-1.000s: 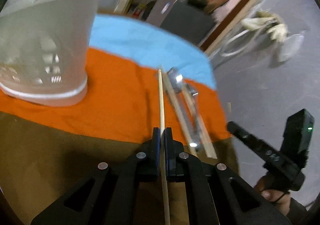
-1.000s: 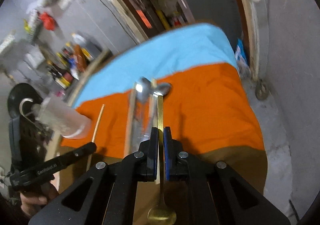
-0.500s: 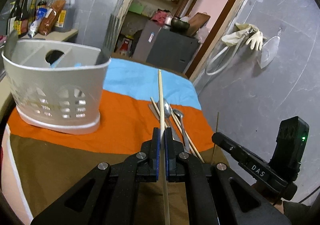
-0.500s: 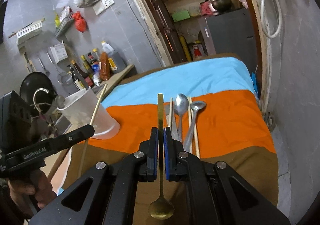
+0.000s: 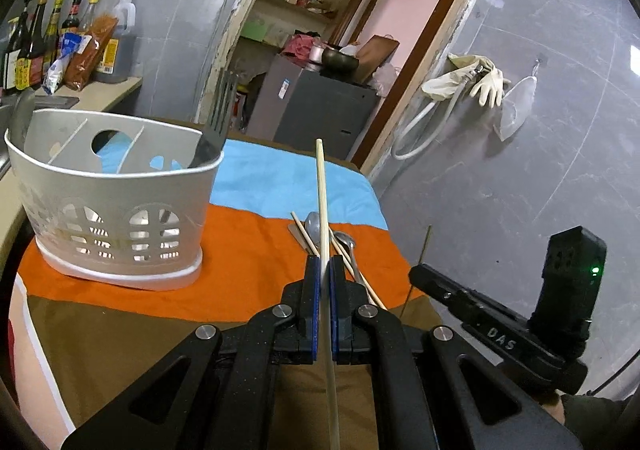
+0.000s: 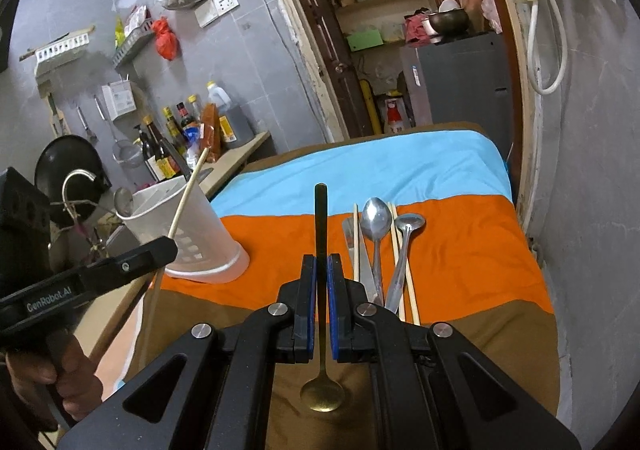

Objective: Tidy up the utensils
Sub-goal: 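Carry the chopstick and gold spoon into the white caddy and open both tools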

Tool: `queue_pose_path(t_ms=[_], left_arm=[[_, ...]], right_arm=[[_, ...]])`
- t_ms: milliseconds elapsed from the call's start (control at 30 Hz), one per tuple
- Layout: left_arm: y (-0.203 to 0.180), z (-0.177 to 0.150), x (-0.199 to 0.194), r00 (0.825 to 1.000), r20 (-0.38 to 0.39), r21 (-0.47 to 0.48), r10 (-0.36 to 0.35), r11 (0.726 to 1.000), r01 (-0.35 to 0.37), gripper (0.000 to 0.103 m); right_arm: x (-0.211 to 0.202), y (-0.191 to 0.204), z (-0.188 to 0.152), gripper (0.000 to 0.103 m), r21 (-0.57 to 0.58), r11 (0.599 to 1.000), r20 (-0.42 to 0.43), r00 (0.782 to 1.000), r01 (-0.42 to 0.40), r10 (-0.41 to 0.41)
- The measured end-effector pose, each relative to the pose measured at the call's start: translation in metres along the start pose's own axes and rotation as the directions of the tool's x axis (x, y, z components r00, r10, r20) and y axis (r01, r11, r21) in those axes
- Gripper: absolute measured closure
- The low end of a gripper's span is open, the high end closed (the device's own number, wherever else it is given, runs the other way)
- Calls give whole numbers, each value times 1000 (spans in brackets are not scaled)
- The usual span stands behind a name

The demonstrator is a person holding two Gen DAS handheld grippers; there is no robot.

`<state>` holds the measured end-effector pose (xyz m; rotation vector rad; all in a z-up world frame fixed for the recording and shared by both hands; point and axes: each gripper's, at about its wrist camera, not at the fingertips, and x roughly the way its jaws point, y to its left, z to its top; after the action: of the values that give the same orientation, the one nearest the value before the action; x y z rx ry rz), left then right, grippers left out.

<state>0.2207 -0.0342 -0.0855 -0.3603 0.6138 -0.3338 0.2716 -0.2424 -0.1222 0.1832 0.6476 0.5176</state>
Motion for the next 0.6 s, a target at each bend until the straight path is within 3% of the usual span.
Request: queue_pose_path(t_ms=[367,600], left_arm=[[6,20,-19,994,112,-3,-4,1000,4,101],[35,60,-54,964,262,-34,35,999,-27,101]], right_arm=[[-21,17,20,100,-63,998,99,995,-14,20],[-28,46,60,100,-110,989,212,970,-96,118]])
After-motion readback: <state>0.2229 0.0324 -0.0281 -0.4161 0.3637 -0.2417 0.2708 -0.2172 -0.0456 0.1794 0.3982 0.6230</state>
